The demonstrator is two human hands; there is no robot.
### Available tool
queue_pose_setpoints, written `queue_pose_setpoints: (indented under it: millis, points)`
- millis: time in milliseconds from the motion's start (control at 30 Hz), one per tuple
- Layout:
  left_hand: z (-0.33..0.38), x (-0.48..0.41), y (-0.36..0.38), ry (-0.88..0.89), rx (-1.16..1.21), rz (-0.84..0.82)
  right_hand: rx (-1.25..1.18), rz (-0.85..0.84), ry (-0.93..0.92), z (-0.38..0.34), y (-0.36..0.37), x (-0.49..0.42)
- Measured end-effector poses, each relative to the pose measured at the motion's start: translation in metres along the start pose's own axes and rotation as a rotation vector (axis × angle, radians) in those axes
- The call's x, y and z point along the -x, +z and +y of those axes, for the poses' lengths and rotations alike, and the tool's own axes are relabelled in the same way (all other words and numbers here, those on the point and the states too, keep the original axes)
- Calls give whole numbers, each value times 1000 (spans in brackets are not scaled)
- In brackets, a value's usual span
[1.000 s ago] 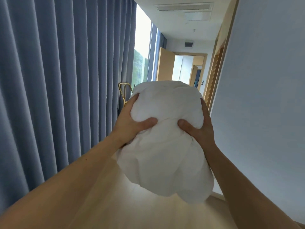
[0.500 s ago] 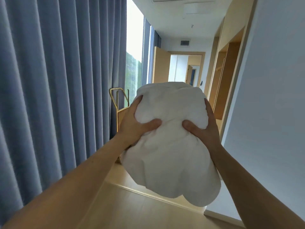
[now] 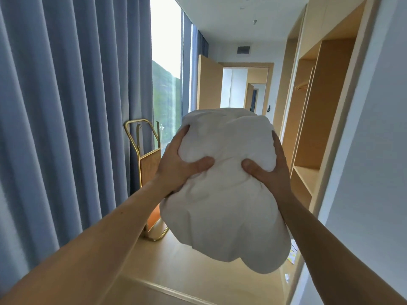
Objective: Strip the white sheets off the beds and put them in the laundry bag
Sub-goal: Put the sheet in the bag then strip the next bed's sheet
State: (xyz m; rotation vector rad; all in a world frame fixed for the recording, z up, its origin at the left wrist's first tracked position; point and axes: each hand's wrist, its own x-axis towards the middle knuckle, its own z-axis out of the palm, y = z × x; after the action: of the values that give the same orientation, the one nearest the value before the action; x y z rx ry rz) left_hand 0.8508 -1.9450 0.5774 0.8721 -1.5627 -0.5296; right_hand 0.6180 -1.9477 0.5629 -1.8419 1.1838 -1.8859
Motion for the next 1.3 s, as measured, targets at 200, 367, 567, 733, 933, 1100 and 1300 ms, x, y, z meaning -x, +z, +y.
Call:
queue_pose_setpoints:
  millis: [200, 367, 567, 733, 933, 1100, 1300]
  points:
    - [-71, -105, 21, 8, -49, 31, -46, -30, -6, 79, 44, -100]
    - [-145, -189, 36, 19, -40, 25, -38, -37, 8, 156, 88, -171]
    - [-249, -303, 57, 7, 30, -11, 47, 5, 42, 248, 140, -257]
    - [-318, -399, 90, -2, 51, -78, 91, 71, 66, 317, 162, -327]
    - [-392, -499, 160, 4, 109, -163, 127, 128, 93, 415, 161, -408]
    - [-442, -584, 220, 37, 99, -138, 90, 98, 60, 501, 157, -497]
    - [-484, -690, 277, 51, 37, -107, 75, 96, 47, 582, 155, -603]
